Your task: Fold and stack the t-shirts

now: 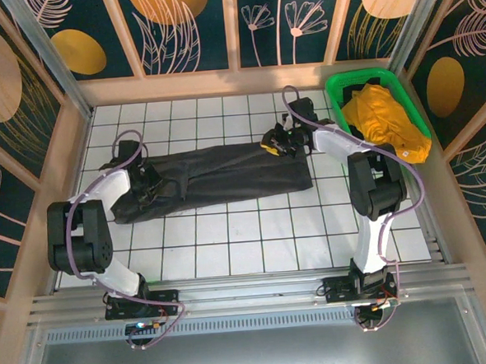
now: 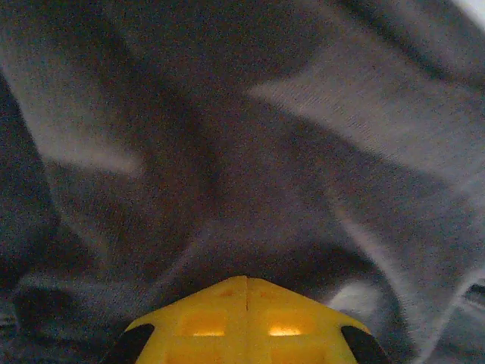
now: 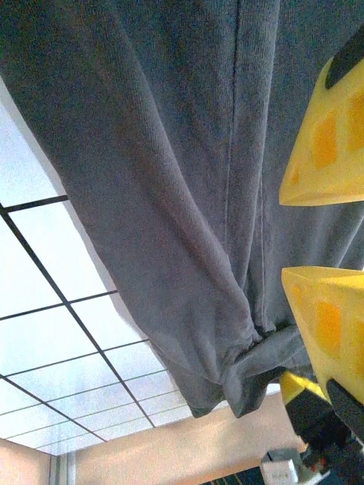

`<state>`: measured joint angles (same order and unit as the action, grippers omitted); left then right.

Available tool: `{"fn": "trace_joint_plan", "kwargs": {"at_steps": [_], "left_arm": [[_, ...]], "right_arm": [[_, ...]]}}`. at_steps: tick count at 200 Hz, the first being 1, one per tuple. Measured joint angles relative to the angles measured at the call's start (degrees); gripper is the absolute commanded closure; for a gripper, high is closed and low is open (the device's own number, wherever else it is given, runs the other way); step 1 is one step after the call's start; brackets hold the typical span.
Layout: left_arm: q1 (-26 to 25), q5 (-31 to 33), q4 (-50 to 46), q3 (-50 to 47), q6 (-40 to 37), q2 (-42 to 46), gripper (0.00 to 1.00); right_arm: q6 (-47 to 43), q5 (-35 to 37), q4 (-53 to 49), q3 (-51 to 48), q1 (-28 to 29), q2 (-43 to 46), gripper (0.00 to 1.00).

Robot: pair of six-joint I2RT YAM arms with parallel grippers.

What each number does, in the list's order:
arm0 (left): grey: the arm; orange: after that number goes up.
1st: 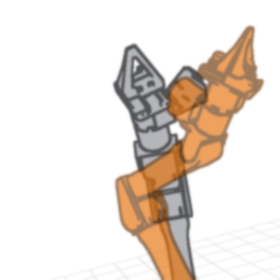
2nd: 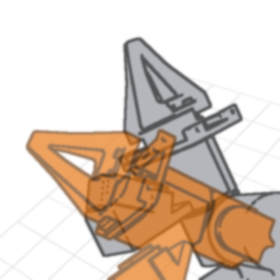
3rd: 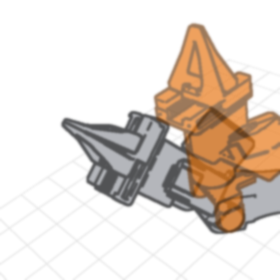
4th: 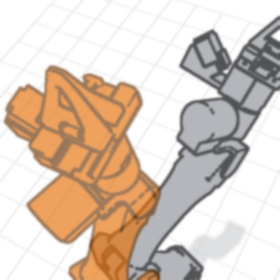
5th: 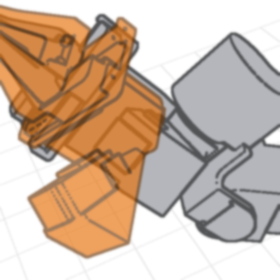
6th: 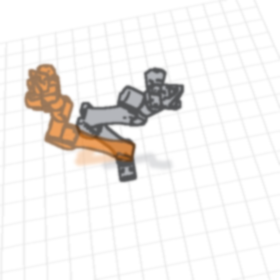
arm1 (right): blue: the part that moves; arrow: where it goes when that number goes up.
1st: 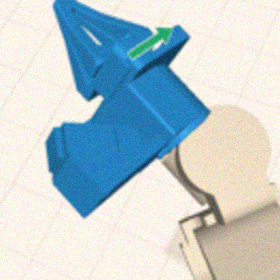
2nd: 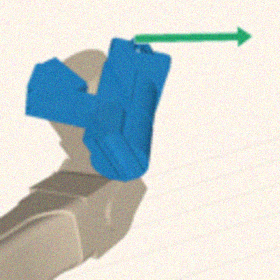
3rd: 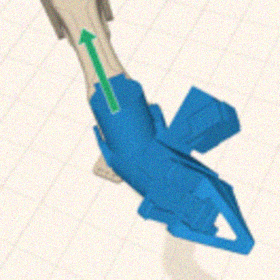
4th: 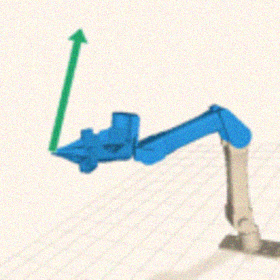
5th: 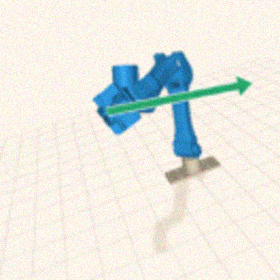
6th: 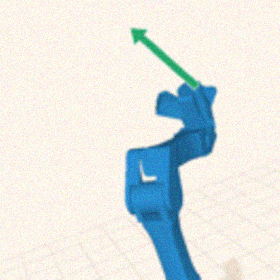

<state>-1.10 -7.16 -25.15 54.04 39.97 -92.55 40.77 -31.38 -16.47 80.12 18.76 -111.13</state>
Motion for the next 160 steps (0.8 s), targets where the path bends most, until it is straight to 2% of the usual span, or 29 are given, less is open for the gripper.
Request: {"fn": "trace_joint_plan", "kwargs": {"at_steps": [54,132,160], "left_arm": [[-0.85,-1.81,1.29,-6.60,1.51,2.62,0.98],[-1.92,2.99,0.39,-5.66,1.29,6.80,0.91],[-1.99,2.91,0.83,-3.37,1.46,8.55,0.94]], "right_arm": [[0.02,0.00,0.02,0.00,0.09,0.00,0.73],[0.02,0.00,0.02,0.00,0.09,0.00,0.73],[0.02,0.00,0.02,0.00,0.09,0.00,0.73]]}}
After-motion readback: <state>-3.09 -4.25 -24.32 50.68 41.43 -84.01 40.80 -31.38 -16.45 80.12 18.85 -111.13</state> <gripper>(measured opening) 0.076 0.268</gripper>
